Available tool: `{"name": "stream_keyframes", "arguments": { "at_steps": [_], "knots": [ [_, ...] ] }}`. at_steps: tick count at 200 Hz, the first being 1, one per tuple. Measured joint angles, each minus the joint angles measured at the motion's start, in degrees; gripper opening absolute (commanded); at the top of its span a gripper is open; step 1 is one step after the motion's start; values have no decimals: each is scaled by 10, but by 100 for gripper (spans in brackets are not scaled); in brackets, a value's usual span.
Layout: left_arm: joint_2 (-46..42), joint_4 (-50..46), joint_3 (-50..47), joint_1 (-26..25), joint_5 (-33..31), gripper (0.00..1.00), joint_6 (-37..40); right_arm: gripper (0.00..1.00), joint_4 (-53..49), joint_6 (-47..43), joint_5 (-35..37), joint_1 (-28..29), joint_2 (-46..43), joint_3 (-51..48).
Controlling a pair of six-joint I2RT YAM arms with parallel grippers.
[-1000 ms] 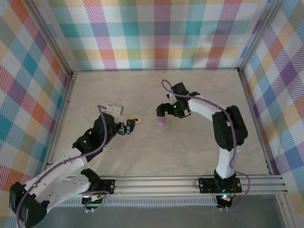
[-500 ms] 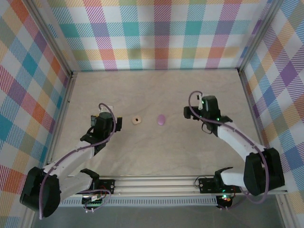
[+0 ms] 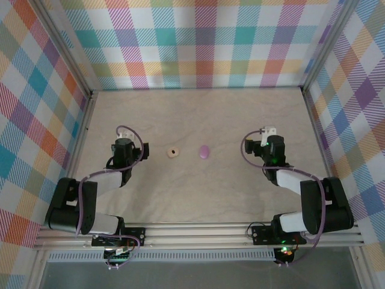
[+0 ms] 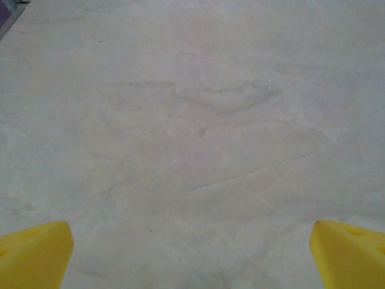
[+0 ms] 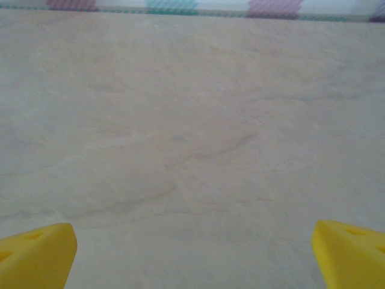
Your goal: Insert wireless bluetooth earbuds into charging case
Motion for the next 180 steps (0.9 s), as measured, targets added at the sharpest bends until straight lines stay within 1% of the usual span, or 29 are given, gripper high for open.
{"name": "stream_keyframes", "arguments": {
  "at_steps": [17,35,51,89,180],
  "knots": [
    [39,35,5,12,30,100,3,100,74,15,-20,-45,21,-39],
    [75,78,0,23,56,100,3,100,148,27,-32,-73,73,-63],
    [91,109,-11,33,68,100,1,100,145,31,-48,-75,94,-60],
    [92,138,-15,35,81,100,-3,100,147,32,-71,-73,97,-19],
    [92,151,-15,35,85,100,-3,100,139,30,-92,-71,97,-14]
  ]
}}
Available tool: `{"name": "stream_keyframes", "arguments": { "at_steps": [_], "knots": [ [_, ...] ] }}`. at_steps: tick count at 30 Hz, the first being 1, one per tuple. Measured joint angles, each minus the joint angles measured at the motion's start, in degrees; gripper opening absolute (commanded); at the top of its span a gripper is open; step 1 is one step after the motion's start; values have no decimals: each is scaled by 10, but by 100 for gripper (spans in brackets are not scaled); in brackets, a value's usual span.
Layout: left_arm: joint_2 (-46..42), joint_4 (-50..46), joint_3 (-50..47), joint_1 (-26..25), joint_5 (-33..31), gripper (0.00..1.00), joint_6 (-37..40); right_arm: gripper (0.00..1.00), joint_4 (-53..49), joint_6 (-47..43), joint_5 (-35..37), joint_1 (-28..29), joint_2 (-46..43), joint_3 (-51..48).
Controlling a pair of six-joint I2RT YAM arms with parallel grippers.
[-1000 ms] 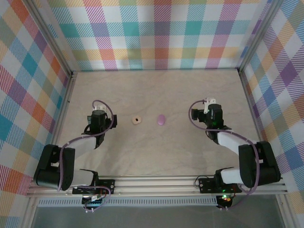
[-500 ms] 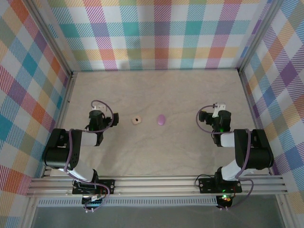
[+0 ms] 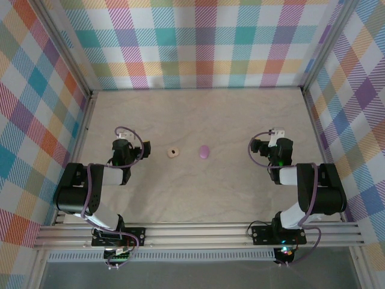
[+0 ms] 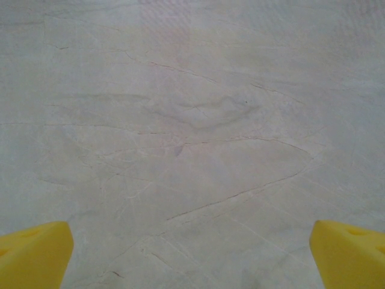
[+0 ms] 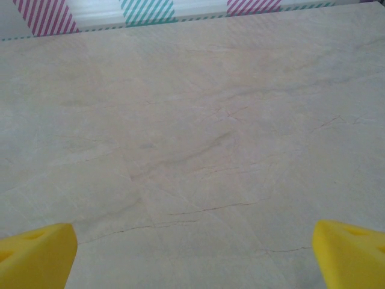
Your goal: Insert wireless bluetooth earbuds into charging case
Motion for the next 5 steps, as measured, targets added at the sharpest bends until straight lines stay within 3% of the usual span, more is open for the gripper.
{"name": "stream_keyframes", "arguments": {
  "at_steps": [5],
  "knots": [
    [0,0,0,0,2,100,0,100,-3,0,-6,3,0,3]
  ]
}}
